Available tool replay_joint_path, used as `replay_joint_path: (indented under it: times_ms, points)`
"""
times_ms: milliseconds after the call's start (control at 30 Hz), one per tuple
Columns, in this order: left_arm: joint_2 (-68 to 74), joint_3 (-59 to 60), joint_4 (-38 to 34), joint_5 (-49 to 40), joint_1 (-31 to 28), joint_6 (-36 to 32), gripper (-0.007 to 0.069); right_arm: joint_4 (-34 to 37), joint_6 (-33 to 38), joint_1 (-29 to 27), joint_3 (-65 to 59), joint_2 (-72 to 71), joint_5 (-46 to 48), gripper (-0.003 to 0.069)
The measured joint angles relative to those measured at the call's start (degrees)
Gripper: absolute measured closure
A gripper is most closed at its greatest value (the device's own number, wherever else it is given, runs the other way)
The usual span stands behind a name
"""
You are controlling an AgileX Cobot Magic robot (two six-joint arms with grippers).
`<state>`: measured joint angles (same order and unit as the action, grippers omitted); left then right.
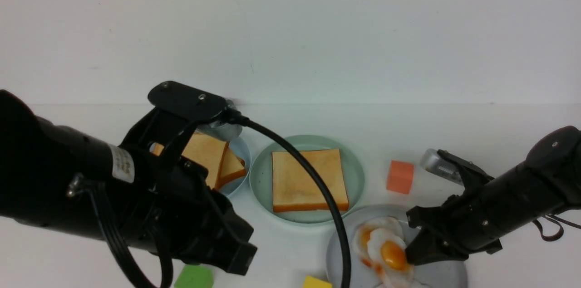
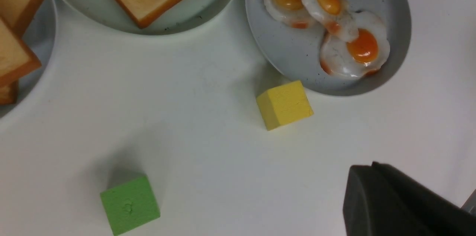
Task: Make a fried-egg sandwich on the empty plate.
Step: Use the right arm to grab a fried egg, then use the right arm to place the fried egg on the slice of bread in the middle
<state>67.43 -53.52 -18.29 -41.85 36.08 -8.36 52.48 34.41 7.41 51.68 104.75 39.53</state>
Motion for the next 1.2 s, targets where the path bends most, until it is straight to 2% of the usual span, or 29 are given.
replay_joint_path:
  times_ms: [200,367,500,600,633,667,733,767,867,1000,1200]
  points:
    - [0.00,0.00,0.05,0.00,0.00,0.00,0.0627,-0.47,0.03,0.00,-0.11,-1.20,0.25,0.0651]
    - [0.02,0.00,0.87,0.00,0.00,0.00,0.0625,-5.08,-1.89,0.00,2.04,-4.80,2.87,0.0651]
    - [1.16,0.00,3.24,0.05,0.00,1.33,0.0621,-11.25,-7.77,0.24,7.60,-5.87,6.74,0.0651]
    - [2.13,0.00,9.41,0.00,0.00,6.97,0.0617,-18.81,-14.12,2.66,14.63,-5.80,8.07,0.0651]
    - [2.13,0.00,9.83,0.00,0.00,6.97,0.0617,-18.81,-14.49,2.88,14.63,-5.72,8.20,0.0651]
    - [2.20,0.00,13.21,0.00,0.00,10.66,0.0617,-22.17,-17.65,5.06,18.84,-5.09,8.47,0.0651]
    - [2.20,0.00,15.34,0.00,0.00,12.74,0.0615,-24.15,-19.69,6.38,22.03,-4.07,8.77,0.0651]
    - [2.20,0.00,19.04,0.00,0.00,16.14,0.0613,-26.50,-22.26,8.68,26.57,-1.70,9.14,0.0651]
    - [2.20,0.00,22.12,0.00,0.00,19.46,0.0611,-30.42,-26.18,11.70,34.70,3.56,9.58,0.0651]
    - [2.24,0.00,23.46,0.00,0.00,20.54,0.0609,-34.35,-30.57,14.79,44.72,11.71,9.64,0.0651]
    - [2.24,0.00,23.54,0.00,0.00,20.78,0.0606,-36.62,-34.41,16.91,52.60,20.12,9.25,0.0645]
